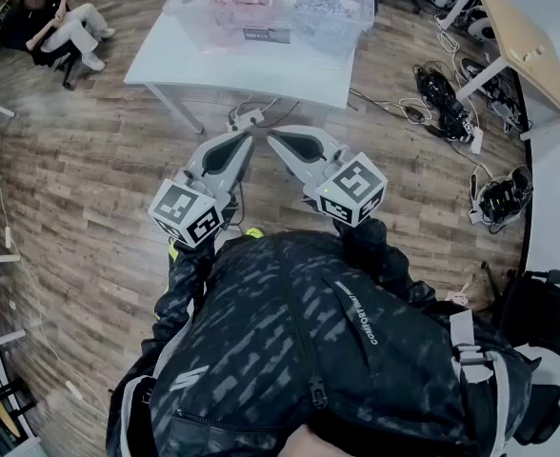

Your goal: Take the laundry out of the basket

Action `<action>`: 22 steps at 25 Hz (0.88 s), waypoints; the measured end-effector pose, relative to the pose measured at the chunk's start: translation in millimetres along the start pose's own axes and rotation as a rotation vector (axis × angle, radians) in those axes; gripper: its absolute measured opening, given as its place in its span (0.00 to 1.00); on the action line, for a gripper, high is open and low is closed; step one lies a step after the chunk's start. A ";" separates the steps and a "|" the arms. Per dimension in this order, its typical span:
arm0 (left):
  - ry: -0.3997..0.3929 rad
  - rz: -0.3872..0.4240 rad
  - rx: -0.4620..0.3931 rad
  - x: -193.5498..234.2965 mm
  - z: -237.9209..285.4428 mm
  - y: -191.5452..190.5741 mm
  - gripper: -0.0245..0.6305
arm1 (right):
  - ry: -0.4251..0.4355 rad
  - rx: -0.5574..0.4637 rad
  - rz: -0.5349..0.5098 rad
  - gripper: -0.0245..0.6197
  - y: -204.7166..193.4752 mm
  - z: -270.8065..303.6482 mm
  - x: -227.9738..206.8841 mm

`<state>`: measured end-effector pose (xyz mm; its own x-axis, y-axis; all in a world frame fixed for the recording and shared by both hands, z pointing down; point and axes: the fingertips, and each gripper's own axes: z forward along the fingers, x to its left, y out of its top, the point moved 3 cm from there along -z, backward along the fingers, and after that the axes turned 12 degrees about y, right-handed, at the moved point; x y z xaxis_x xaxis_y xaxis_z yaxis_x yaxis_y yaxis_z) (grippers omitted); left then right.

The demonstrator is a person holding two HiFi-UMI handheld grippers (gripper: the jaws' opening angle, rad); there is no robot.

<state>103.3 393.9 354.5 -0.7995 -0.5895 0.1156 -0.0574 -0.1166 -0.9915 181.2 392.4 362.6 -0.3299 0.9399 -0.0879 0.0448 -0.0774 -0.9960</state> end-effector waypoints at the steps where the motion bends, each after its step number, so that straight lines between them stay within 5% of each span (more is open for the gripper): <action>1: 0.003 0.000 0.001 0.4 -1.3 -0.6 0.05 | 0.001 0.002 -0.001 0.04 -0.6 0.0 1.3; 22: 0.048 -0.011 0.006 -8.3 17.1 -7.3 0.05 | 0.031 -0.043 0.035 0.04 -4.5 -26.4 -23.0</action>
<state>120.6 385.9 361.9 -0.8265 -0.5492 0.1233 -0.0626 -0.1280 -0.9898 213.5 379.9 369.6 -0.2979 0.9468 -0.1217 0.0961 -0.0971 -0.9906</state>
